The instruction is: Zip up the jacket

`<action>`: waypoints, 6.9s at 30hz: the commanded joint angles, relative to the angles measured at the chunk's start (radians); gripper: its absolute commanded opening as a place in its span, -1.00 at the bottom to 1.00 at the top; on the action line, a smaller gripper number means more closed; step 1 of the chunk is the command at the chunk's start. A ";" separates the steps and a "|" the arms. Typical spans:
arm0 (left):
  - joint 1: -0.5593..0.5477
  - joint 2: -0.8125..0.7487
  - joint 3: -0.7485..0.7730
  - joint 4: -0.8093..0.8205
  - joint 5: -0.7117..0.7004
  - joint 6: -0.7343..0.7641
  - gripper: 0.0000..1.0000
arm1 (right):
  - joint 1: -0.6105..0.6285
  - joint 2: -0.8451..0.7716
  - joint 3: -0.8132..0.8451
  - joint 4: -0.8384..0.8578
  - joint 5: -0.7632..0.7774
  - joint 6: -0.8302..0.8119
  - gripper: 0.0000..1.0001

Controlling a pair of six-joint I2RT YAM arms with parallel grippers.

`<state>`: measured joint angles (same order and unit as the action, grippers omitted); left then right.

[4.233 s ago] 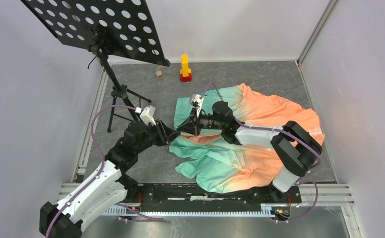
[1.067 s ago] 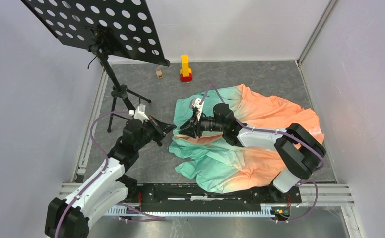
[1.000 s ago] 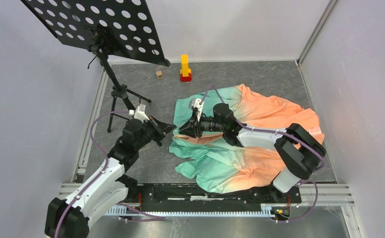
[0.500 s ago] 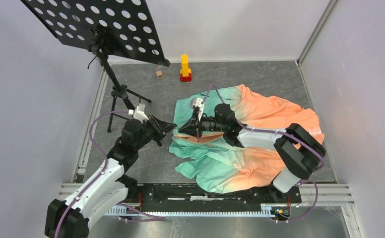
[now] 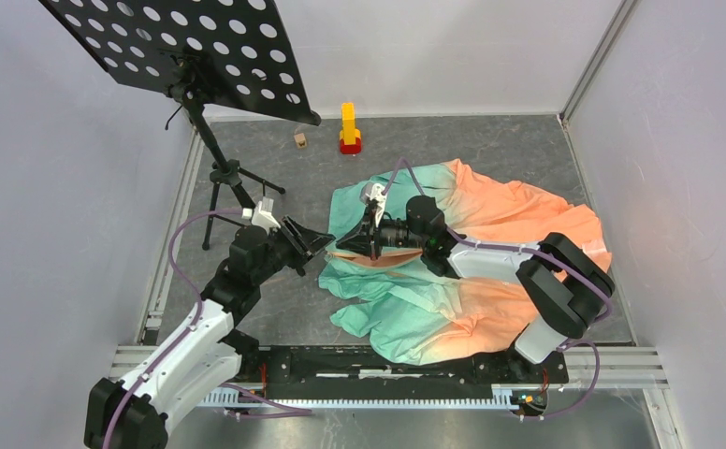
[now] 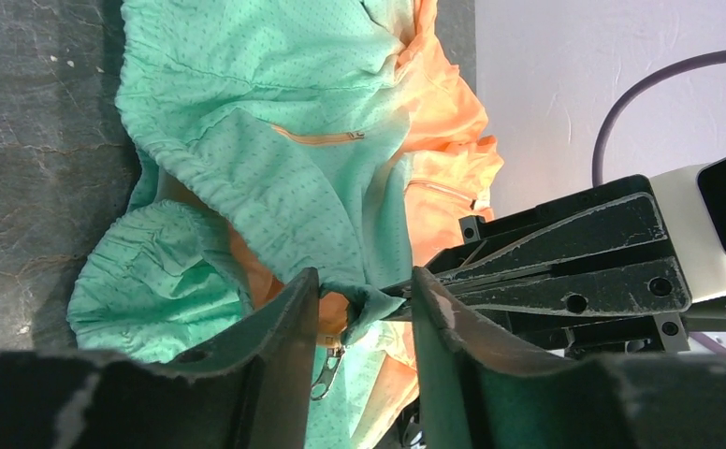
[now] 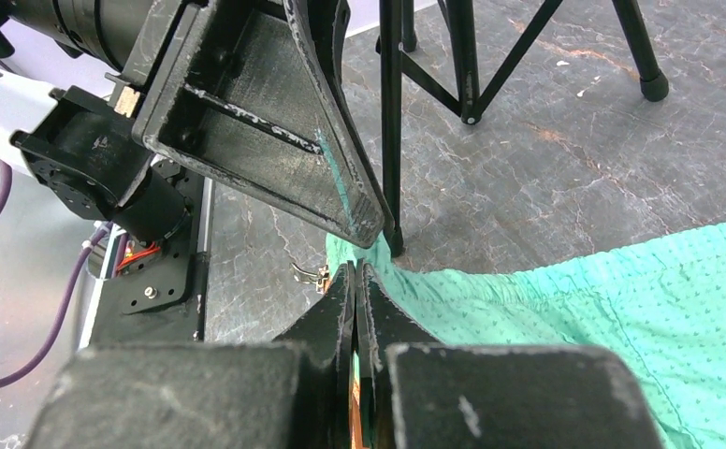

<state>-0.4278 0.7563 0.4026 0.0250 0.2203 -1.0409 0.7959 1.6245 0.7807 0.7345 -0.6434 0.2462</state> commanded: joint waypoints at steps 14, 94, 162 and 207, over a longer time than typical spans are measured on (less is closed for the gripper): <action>-0.005 -0.027 0.049 -0.072 0.006 0.048 -0.95 | 0.020 -0.180 -0.016 -0.375 0.367 0.150 0.27; -0.005 -0.147 -0.098 0.061 0.042 -0.303 -0.96 | 0.608 0.081 0.466 -0.992 1.585 0.436 -1.00; -0.140 -0.102 -0.026 -0.305 -0.724 0.074 -0.95 | -1.027 -0.209 -0.360 -0.321 1.556 -1.437 -1.00; -0.138 -0.297 0.878 -0.452 -0.275 0.698 0.99 | -0.566 -1.282 0.226 -0.759 0.775 -0.142 0.96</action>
<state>-0.5690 0.4080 1.2144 -0.4606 -0.1410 -0.5285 0.2310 0.3840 0.9783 -0.1104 0.1043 0.1265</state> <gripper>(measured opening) 0.994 0.979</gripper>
